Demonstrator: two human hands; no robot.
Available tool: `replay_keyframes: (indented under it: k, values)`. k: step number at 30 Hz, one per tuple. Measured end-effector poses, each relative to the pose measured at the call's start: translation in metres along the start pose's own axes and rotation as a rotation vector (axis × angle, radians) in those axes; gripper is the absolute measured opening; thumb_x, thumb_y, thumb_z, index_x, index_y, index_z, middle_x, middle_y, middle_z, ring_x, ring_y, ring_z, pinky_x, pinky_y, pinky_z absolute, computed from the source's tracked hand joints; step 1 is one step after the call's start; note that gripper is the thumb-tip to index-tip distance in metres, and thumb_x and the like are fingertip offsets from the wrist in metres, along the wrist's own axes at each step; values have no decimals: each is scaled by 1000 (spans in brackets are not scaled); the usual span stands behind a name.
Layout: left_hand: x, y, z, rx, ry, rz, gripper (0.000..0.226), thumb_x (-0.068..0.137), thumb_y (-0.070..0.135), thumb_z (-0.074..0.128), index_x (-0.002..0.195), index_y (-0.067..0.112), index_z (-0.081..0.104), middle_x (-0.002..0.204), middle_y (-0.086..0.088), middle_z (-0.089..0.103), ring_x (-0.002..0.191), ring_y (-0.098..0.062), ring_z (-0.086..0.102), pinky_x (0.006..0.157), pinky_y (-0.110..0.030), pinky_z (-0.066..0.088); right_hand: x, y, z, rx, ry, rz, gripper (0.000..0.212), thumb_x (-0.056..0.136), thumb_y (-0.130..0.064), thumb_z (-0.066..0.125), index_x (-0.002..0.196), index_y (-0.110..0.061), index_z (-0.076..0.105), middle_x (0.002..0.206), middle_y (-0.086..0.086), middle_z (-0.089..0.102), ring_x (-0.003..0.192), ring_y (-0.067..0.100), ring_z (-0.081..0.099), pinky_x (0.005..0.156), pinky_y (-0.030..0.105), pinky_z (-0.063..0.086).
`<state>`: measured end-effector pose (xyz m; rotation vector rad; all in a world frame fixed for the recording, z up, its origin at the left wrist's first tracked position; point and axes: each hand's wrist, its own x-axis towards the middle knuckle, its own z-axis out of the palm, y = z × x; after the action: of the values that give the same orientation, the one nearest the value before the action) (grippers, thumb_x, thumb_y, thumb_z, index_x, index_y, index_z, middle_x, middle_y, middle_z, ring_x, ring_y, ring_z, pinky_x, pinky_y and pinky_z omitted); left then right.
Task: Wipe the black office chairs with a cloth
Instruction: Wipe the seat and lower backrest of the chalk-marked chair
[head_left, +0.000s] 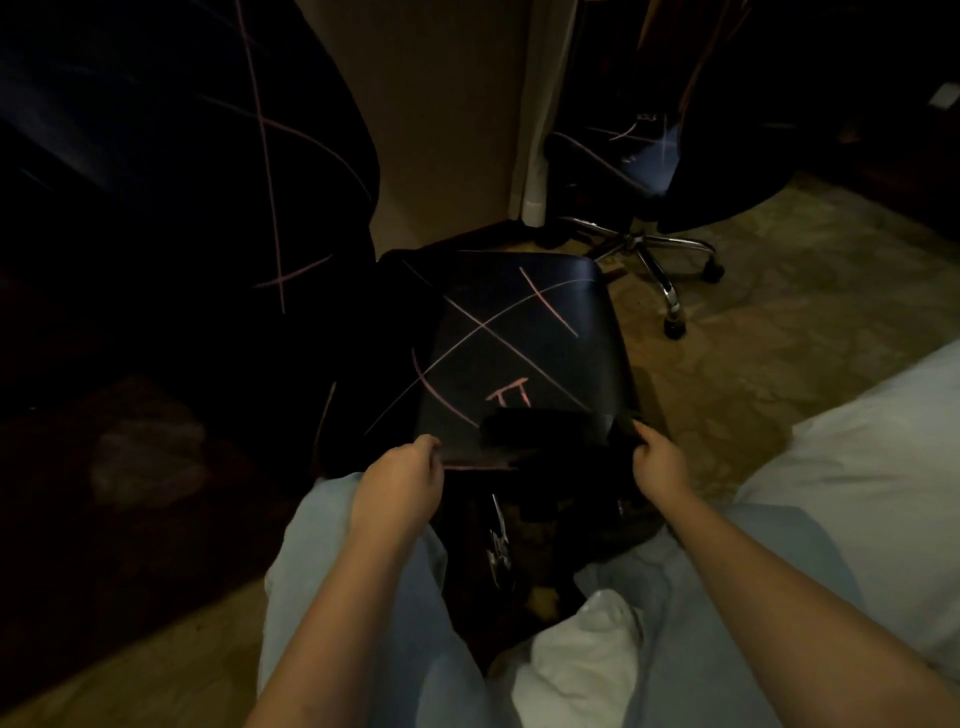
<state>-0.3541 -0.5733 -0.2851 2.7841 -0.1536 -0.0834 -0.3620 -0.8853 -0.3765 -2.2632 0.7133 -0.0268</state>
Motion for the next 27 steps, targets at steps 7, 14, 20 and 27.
replay_keyframes:
  k: [7,14,20,27]
  values:
    - [4,-1,4,-7,-9,0,33,98,29,44,129,21,54,105,-4,68,95,-22,65,76,-34,49,-10,-41,38,-208,0,-241,55,90,6,41,137,-20,53,149,6,42,136,33,36,111,45,31]
    - [5,-3,5,-6,10,-5,33,99,30,43,129,22,54,106,-2,67,96,-19,64,74,-30,46,-18,-76,75,-448,-239,-434,57,94,-5,37,145,-30,41,155,-10,32,146,18,16,120,40,8]
    - [7,-5,3,-21,9,-11,34,98,28,45,130,22,53,109,-3,68,99,-22,64,78,-33,47,-4,-30,43,-161,10,-386,49,87,5,48,131,-14,59,139,9,53,134,29,42,112,42,33]
    - [7,2,7,-11,10,-5,34,98,29,43,130,23,53,105,-3,68,94,-21,65,75,-32,48,5,7,10,89,77,-10,42,95,1,42,134,-10,56,135,13,56,120,31,53,100,32,40]
